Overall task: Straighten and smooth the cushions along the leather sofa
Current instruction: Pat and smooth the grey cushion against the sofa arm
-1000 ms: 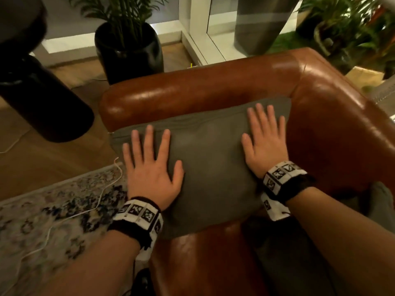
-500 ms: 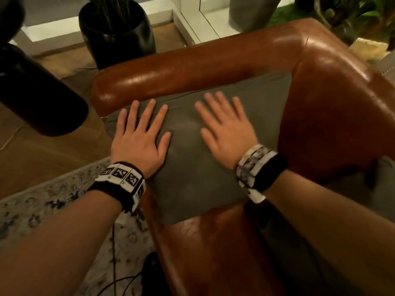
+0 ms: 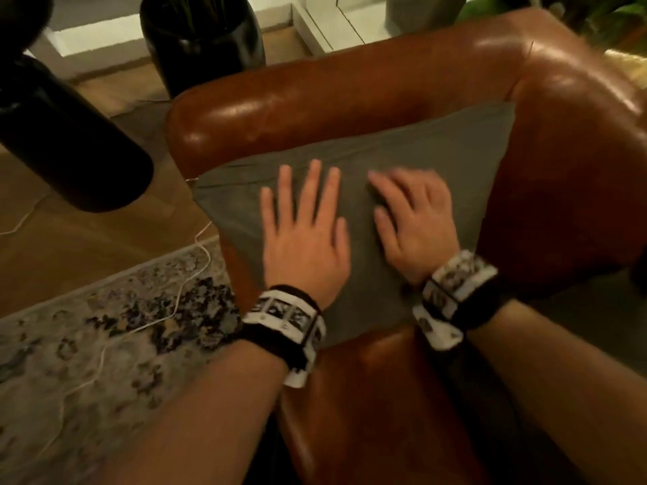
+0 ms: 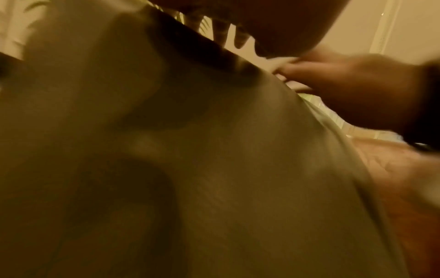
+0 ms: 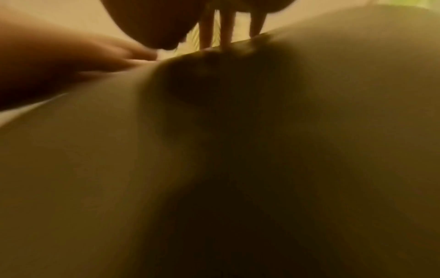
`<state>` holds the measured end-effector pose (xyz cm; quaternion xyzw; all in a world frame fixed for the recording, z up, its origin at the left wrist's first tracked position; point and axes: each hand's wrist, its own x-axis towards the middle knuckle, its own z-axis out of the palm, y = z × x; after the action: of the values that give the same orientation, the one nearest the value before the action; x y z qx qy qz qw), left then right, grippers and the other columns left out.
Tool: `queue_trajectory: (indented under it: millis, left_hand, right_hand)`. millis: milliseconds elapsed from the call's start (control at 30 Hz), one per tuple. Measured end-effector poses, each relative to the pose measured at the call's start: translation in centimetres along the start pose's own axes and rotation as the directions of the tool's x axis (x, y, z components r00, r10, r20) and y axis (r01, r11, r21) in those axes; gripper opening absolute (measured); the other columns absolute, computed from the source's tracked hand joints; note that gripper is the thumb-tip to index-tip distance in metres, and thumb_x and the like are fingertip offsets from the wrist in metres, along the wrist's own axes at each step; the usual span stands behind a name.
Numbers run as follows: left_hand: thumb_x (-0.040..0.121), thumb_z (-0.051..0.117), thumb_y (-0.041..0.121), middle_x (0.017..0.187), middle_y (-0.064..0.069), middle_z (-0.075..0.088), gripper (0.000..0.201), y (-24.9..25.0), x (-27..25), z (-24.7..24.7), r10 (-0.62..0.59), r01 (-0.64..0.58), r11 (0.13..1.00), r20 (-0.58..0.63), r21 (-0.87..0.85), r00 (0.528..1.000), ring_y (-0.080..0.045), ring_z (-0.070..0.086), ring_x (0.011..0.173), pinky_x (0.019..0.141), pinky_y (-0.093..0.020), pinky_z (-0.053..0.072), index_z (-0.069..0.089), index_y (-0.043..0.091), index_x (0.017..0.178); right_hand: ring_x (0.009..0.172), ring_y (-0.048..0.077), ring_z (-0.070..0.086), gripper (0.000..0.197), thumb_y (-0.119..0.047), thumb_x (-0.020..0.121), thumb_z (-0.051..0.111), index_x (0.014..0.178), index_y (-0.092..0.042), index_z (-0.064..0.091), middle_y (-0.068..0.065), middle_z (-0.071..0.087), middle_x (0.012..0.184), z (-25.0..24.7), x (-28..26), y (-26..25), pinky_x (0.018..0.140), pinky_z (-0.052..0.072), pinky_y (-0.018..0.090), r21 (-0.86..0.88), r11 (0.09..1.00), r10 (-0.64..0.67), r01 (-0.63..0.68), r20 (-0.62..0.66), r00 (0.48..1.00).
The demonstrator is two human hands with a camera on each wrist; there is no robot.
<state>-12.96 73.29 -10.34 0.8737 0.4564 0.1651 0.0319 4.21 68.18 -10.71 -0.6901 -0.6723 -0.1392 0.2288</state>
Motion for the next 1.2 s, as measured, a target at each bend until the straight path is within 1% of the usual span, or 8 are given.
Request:
queue_trajectory:
  millis: [167, 400, 667, 800, 900, 967, 1100, 1200]
  left_hand:
    - [0.099, 0.031, 0.045, 0.165, 0.003, 0.010, 0.061, 2.0, 1.1, 2.5, 0.004, -0.004, 1.000, 0.039, -0.002, 0.999, -0.029, 0.002, 0.153, 0.122, -0.051, 0.000, 0.016, 0.031, 0.156]
    - [0.096, 0.033, 0.050, 0.165, 0.000, 0.006, 0.066, -3.2, -3.3, 4.8, -0.204, 0.204, 0.979, 0.027, -0.004, 0.979, -0.026, 0.000, 0.152, 0.122, -0.047, -0.001, 0.009, 0.034, 0.155]
    - [0.097, 0.030, 0.051, 0.166, -0.003, 0.001, 0.066, -3.3, -1.7, 2.6, -0.152, 0.150, 0.987, 0.017, 0.064, 0.988, -0.035, -0.005, 0.151, 0.121, -0.055, 0.000, 0.007, 0.033, 0.156]
    - [0.098, 0.028, 0.049, 0.166, -0.005, 0.000, 0.066, -4.0, -0.7, 3.4, -0.138, 0.135, 0.987, 0.033, 0.085, 0.990, -0.037, -0.004, 0.151, 0.121, -0.056, 0.003, 0.003, 0.031, 0.156]
    - [0.099, 0.030, 0.048, 0.166, -0.006, 0.000, 0.067, -4.0, -1.3, 4.1, -0.134, 0.132, 0.988, 0.021, 0.080, 0.991, -0.039, -0.004, 0.151, 0.121, -0.057, 0.002, 0.001, 0.030, 0.156]
    - [0.099, 0.030, 0.048, 0.165, -0.007, 0.001, 0.067, -3.7, -1.5, 4.0, -0.127, 0.127, 0.989, -0.003, 0.080, 0.992, -0.040, -0.003, 0.151, 0.121, -0.056, 0.000, 0.001, 0.030, 0.156]
    - [0.101, 0.027, 0.042, 0.165, -0.010, 0.007, 0.061, -2.0, -2.7, 3.4, -0.171, 0.171, 0.985, -0.084, -0.005, 0.982, -0.042, 0.002, 0.150, 0.122, -0.053, 0.000, 0.009, 0.024, 0.157]
    - [0.101, 0.026, 0.040, 0.163, -0.007, 0.006, 0.060, 1.0, -4.8, 4.8, -0.192, 0.177, 0.976, -0.122, -0.124, 0.974, -0.041, 0.003, 0.150, 0.122, -0.052, -0.001, 0.010, 0.022, 0.156]
  right_hand:
    - [0.151, 0.023, 0.014, 0.055, -0.045, 0.102, 0.021, 0.154, -0.031, 0.022, -0.002, 0.024, 0.162, 1.2, 6.7, 4.0, 0.121, 0.003, 0.052, -0.144, 0.990, 0.040, 0.008, 0.331, 0.943]
    - [0.152, 0.020, 0.011, 0.056, -0.046, 0.102, 0.018, 0.155, -0.032, 0.019, -0.004, 0.020, 0.163, 2.3, 6.5, 4.5, 0.121, 0.003, 0.054, -0.086, 0.996, 0.047, -0.016, 0.368, 0.929]
    - [0.152, 0.025, 0.011, 0.056, -0.044, 0.102, 0.019, 0.155, -0.023, 0.025, 0.002, 0.022, 0.163, 0.8, 6.7, 2.8, 0.120, 0.003, 0.055, -0.163, 0.987, 0.057, -0.008, 0.297, 0.953]
    - [0.152, 0.030, 0.004, 0.064, -0.043, 0.098, 0.038, 0.156, -0.023, 0.020, 0.009, 0.009, 0.165, 3.0, -4.3, -2.0, 0.120, 0.001, 0.056, -0.103, 0.986, -0.097, 0.133, 0.295, 0.951]
    - [0.152, 0.027, 0.001, 0.072, -0.037, 0.091, 0.058, 0.154, -0.029, 0.026, 0.007, -0.010, 0.165, 6.1, -17.5, -2.1, 0.121, -0.007, 0.048, -0.053, 0.917, -0.298, 0.396, 0.572, 0.765]
    - [0.145, 0.024, 0.029, 0.066, -0.028, 0.086, 0.060, 0.149, -0.026, 0.040, 0.006, 0.017, 0.164, 5.6, -19.4, -1.4, 0.122, 0.003, 0.044, -0.004, 0.912, -0.322, 0.410, 0.611, 0.723]
    - [0.106, 0.032, 0.054, 0.047, -0.028, 0.085, 0.053, 0.132, -0.021, 0.052, 0.011, 0.060, 0.119, 0.7, -8.9, -1.4, 0.093, 0.037, 0.044, 0.165, 0.981, -0.125, 0.099, 0.159, 0.979]
    - [0.140, 0.035, 0.035, 0.051, -0.037, 0.099, 0.041, 0.149, -0.025, 0.039, 0.012, 0.041, 0.151, -0.8, 1.2, 0.9, 0.114, 0.024, 0.053, -0.018, 0.995, 0.103, -0.102, 0.033, 0.994]
